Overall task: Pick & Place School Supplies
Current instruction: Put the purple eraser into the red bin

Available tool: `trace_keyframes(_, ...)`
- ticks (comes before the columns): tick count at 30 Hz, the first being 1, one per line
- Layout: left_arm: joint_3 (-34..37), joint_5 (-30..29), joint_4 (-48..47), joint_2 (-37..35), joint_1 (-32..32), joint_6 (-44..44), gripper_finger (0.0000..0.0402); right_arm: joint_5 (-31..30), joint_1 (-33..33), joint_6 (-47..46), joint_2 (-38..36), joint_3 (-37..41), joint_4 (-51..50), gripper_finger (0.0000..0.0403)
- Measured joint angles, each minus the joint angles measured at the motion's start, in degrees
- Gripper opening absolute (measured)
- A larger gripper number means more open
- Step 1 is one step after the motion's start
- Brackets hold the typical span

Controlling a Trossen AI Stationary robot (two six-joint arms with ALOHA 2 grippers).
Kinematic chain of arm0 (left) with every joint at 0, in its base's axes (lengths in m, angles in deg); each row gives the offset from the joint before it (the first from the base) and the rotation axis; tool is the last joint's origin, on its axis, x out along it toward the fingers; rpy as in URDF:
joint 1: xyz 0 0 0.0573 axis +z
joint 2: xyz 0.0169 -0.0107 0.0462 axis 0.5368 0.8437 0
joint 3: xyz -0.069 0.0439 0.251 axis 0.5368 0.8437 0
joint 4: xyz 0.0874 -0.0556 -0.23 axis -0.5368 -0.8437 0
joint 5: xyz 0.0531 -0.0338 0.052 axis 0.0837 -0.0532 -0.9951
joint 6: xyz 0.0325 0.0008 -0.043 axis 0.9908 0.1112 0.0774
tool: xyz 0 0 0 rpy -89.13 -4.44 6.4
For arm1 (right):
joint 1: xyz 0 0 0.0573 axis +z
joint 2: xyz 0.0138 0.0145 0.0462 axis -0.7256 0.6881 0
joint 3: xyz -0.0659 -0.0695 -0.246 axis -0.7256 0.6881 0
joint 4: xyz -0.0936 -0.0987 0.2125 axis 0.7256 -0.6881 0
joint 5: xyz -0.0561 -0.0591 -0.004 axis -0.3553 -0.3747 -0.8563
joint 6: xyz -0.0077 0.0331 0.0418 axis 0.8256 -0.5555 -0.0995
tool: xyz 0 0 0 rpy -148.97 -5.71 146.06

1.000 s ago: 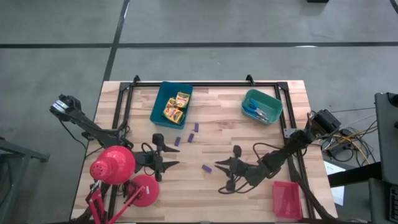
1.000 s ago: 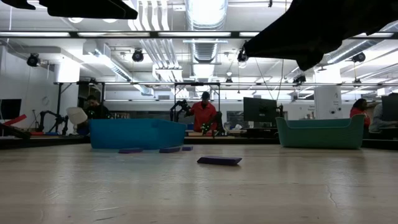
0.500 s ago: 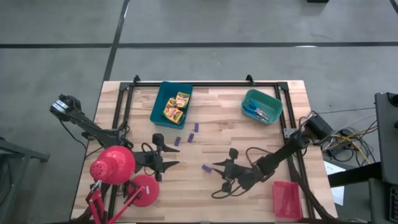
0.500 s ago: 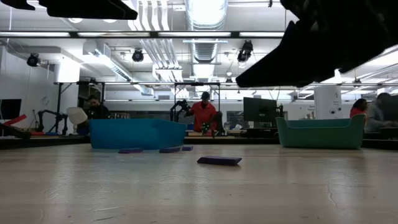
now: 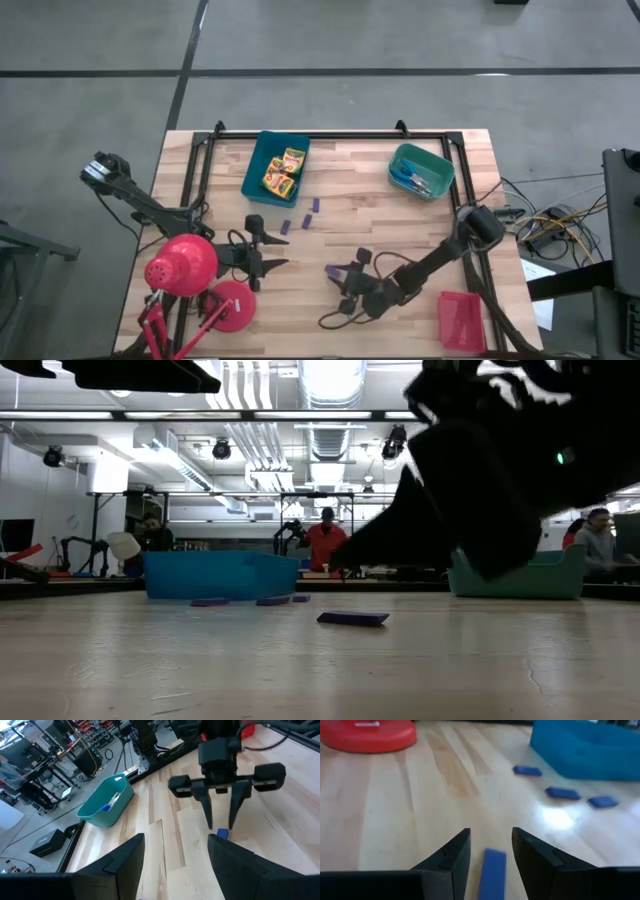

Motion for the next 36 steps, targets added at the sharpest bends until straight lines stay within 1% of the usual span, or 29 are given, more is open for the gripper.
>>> trace_keyframes(5,0.00,0.00,-0.45,0.00,0.00,-0.02,0.0223,3.51,-0.51,-3.95,1.27,0.13,-1.31,0.0131)
trace_keyframes(11,0.00,0.00,-0.48,0.00,0.00,-0.02,0.0223,8.68,-2.43,-10.97,0.54,-0.84,-9.70,0.0135)
trace_keyframes(16,0.00,0.00,-0.48,0.00,0.00,-0.02,0.0223,10.22,-3.24,-13.84,0.40,-2.51,-15.10,0.0136)
trace_keyframes(24,0.00,0.00,-0.48,0.00,0.00,-0.02,0.0223,10.53,-3.45,-14.28,0.38,-2.87,-16.06,0.0121)
trace_keyframes(29,0.00,0.00,-0.50,0.00,0.00,-0.02,0.0223,10.85,-4.02,-17.66,0.33,-2.87,-16.49,0.0098)
trace_keyframes(36,0.00,0.00,-0.50,0.00,0.00,-0.02,0.0223,10.74,-4.31,-17.85,0.33,-2.87,-16.90,0.0044)
